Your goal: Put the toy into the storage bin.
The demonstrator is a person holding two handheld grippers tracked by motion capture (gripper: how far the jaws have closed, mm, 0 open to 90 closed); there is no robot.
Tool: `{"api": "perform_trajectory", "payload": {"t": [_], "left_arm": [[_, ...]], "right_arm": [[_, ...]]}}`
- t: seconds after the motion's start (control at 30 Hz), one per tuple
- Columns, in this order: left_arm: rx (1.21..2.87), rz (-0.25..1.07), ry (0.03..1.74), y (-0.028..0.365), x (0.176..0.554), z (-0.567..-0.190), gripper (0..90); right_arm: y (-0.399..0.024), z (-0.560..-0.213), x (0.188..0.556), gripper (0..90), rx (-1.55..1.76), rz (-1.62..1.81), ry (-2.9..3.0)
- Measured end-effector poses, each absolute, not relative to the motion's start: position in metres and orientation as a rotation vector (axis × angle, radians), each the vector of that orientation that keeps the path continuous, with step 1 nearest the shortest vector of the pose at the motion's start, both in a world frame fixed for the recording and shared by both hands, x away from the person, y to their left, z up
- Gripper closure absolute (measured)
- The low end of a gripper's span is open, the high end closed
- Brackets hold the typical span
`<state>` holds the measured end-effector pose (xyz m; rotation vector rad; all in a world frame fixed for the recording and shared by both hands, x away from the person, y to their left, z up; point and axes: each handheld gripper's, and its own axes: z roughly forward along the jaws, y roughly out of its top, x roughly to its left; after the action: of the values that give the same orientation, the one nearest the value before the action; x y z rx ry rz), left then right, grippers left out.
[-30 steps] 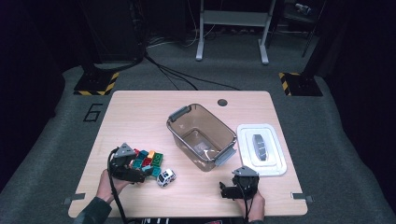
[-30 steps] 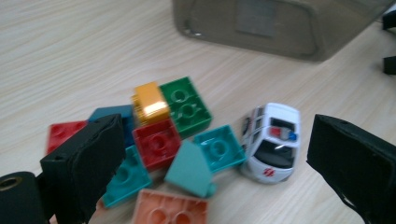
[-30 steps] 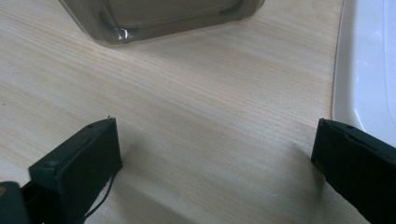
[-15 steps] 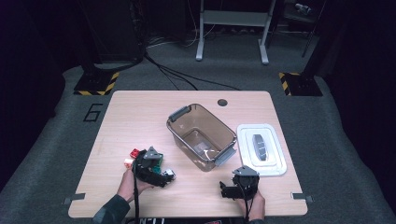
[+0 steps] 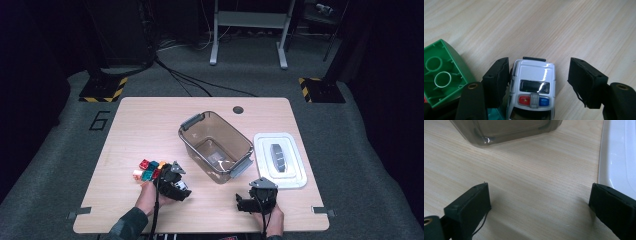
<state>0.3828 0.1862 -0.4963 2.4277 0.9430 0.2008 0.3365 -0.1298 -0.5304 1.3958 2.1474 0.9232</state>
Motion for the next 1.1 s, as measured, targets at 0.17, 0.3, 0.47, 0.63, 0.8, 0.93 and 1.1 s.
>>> {"api": "perform_trajectory", "payload": {"t": [0.17, 0.3, 0.47, 0.63, 0.8, 0.93, 1.1], "left_arm": [[2.453, 0.205, 0.959, 0.185, 0.383, -0.500, 38.1], [2.466, 0.224, 0.977, 0.185, 0.381, -0.499, 46.8], [2.474, 0.220, 0.975, 0.185, 0.379, -0.498, 47.5], [2.425, 0.222, 0.967, 0.190, 0.376, -0.489, 47.7], [2.374, 0.226, 0.963, 0.195, 0.374, -0.478, 47.9], [2.331, 0.231, 0.963, 0.197, 0.375, -0.463, 47.9], [2.300, 0.253, 0.956, 0.196, 0.377, -0.450, 47.9]], "right_arm": [[-0.131, -0.530, 0.337, 3.7, 1.392, 0.919, 2.145], [-0.131, -0.530, 0.337, 4.2, 1.384, 0.914, 2.141], [-0.131, -0.530, 0.337, 4.6, 1.391, 0.917, 2.136], [-0.132, -0.530, 0.338, 5.0, 1.387, 0.919, 2.136], [-0.132, -0.530, 0.338, 5.8, 1.389, 0.920, 2.132], [-0.131, -0.530, 0.338, 5.1, 1.397, 0.928, 2.129], [-0.131, -0.530, 0.339, 3.0, 1.392, 0.928, 2.141]]}}
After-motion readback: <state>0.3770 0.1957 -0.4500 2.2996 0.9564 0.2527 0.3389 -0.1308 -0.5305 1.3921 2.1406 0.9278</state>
